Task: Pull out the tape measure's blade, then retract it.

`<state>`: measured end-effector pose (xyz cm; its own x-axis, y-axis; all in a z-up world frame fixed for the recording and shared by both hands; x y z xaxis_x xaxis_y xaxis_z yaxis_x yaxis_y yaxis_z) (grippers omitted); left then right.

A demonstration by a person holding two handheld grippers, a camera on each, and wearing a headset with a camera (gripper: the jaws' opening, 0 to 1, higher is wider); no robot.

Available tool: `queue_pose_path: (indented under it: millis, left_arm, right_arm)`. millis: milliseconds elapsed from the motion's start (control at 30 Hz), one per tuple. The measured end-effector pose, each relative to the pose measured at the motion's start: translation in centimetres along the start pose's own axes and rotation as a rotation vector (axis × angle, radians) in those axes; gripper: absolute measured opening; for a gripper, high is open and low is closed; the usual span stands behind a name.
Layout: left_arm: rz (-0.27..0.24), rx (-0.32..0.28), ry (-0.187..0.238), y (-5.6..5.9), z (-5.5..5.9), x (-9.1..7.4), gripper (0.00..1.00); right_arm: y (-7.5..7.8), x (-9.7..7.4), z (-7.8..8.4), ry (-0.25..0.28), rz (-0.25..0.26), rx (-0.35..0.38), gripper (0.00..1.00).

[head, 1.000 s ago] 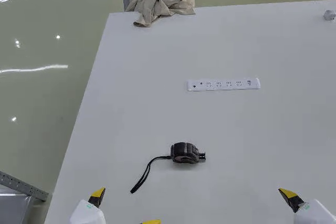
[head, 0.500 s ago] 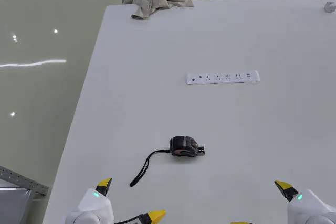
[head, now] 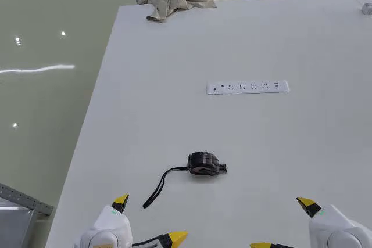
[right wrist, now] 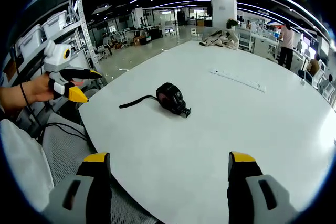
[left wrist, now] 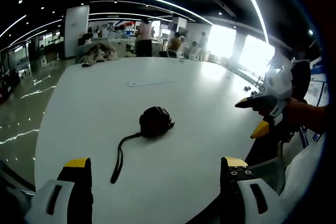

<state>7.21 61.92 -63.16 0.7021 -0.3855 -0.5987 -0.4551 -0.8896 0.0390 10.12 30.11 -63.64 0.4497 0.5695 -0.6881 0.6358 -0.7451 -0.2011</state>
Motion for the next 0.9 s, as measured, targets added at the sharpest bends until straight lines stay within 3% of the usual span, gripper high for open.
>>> queue_pose_path:
  millis: [900]
  left_arm:
    - [0.037, 0.043, 0.008, 0.3, -1.1, 3.5, 1.0]
  right_arm:
    - [0.2, 2.6, -1.5, -0.012, -0.04, -0.067, 0.93]
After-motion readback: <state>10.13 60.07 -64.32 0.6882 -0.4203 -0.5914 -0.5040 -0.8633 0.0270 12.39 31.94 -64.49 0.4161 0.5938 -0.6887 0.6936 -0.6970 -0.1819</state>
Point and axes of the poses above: the centre of the closed fingertips' face, and the gripper's own axes: x roughly forward along the fingers, y roughly to its right, z roughly out of its underside, the point moved 8 cm from there along -x, roughly backward along the fingers, and after that the axes turned 8 degrees about x, right-handed, at the moved point
